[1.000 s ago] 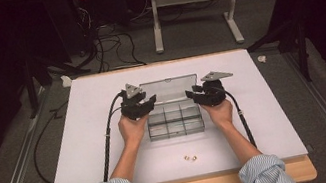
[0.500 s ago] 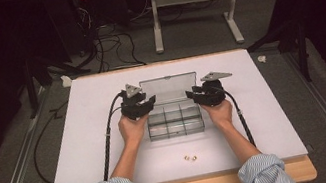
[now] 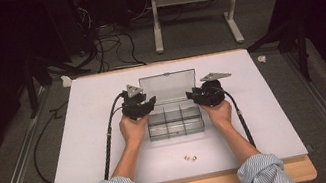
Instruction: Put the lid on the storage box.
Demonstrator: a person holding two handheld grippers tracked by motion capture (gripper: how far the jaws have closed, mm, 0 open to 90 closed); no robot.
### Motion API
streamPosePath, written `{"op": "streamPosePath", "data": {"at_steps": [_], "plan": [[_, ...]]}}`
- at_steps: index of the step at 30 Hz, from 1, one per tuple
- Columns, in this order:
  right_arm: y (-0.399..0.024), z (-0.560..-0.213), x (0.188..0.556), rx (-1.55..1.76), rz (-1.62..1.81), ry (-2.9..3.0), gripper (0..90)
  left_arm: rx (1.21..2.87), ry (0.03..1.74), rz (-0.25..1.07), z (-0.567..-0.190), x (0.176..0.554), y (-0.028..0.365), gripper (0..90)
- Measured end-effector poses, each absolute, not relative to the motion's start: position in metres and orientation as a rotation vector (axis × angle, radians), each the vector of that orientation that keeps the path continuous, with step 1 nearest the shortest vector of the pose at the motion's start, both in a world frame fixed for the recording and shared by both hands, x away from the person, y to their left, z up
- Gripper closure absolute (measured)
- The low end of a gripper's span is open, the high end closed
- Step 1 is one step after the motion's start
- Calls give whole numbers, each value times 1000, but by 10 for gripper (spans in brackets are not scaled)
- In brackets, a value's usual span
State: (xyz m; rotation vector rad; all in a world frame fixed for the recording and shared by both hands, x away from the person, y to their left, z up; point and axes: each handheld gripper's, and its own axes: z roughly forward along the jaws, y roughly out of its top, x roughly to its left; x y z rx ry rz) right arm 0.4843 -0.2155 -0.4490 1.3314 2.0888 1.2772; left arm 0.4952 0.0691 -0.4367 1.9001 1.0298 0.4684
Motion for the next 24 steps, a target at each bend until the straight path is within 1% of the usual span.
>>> {"op": "streamPosePath", "data": {"at_steps": [24], "plan": [[-217,-452,487,1329,1239,2084,629,1908,1060,475,-444,500,66,555]]}}
